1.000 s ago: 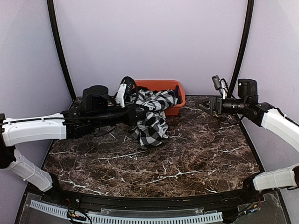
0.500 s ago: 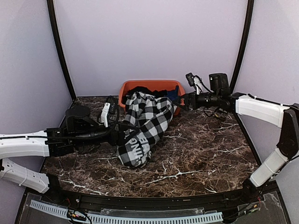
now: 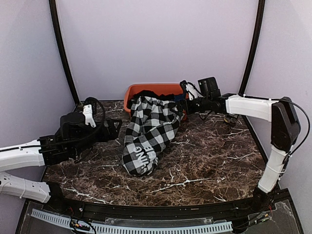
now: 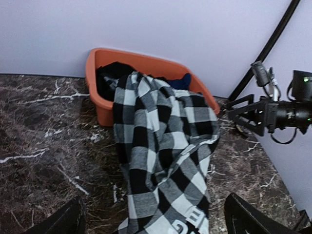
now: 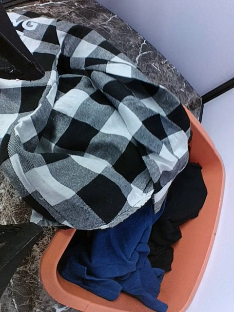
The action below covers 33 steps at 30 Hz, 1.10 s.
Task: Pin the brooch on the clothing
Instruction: Place the crumpled clothing at the center of the board, then pick up the crumped clothing from the center of the board.
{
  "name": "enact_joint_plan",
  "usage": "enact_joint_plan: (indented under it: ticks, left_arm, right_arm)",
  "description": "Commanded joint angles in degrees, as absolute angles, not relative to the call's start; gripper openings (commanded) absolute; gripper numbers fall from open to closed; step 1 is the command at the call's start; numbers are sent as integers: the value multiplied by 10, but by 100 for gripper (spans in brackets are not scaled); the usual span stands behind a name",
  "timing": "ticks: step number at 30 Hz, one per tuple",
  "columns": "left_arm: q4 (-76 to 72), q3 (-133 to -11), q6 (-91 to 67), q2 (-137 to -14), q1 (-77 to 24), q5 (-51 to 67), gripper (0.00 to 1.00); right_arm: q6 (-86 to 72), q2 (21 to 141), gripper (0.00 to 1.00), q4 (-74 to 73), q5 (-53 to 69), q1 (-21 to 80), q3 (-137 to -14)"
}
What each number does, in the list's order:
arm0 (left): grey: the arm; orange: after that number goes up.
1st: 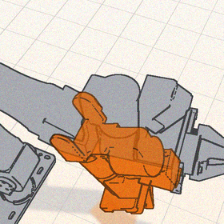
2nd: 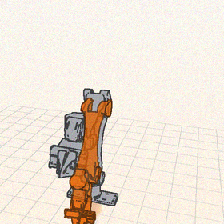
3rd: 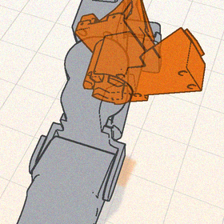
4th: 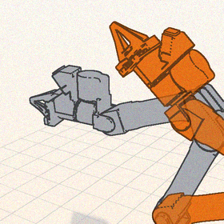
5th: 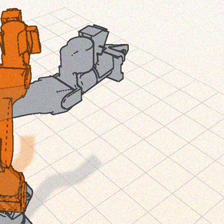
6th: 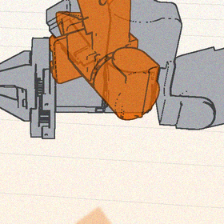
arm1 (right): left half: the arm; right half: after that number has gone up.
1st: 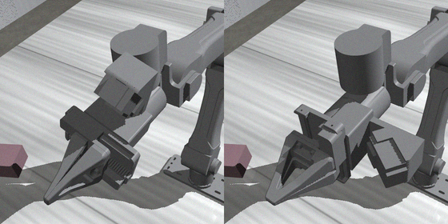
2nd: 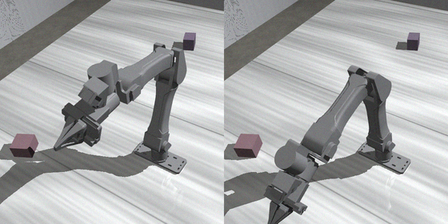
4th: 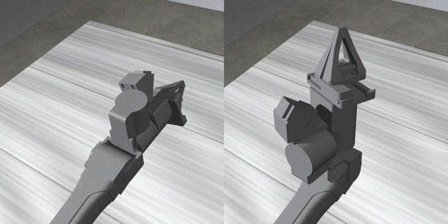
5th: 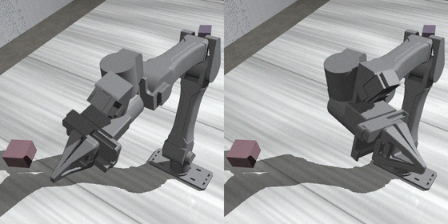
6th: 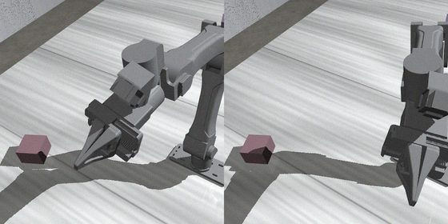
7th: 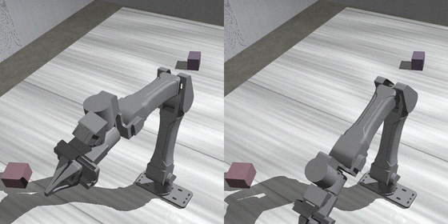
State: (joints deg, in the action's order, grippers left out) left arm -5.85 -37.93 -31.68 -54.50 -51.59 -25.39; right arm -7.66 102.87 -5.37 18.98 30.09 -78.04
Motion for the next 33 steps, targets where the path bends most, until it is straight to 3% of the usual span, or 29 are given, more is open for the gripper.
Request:
enact_joint_plan:
  ticks: [1, 6, 10, 13, 17, 21, 27, 29, 33]
  left_arm:
    - [-47, -362, -349, -629, -476, -268, 99]
    - [-74, -399, -359, -746, -451, -225, 99]
    - [-95, -434, -372, -832, -435, -180, 99]
    - [-155, -425, -382, -851, -428, -149, 99]
    - [-209, -418, -373, -855, -426, -121, 96]
    - [-203, -443, -366, -885, -426, -89, 78]
    - [-214, -449, -376, -919, -426, -58, 26]
    - [-210, -449, -376, -916, -426, -64, 4]
    - [-212, -447, -365, -885, -426, -87, 1]
  right_arm:
    - [-130, 1054, 99, -90, 94, 311, -811]
    - [-143, 1078, 99, -123, -17, 336, -838]
    - [-149, 1115, 98, -150, -36, 348, -877]
    - [-156, 1134, 93, -167, -39, 351, -901]
    - [-166, 1146, 78, -181, -52, 351, -910]
    - [-175, 1139, 44, -180, -50, 352, -901]
    - [-164, 1116, 7, -178, -65, 352, -888]
    - [-162, 1101, 0, -180, -71, 352, -882]
    - [-159, 1047, 0, -179, -90, 353, -856]
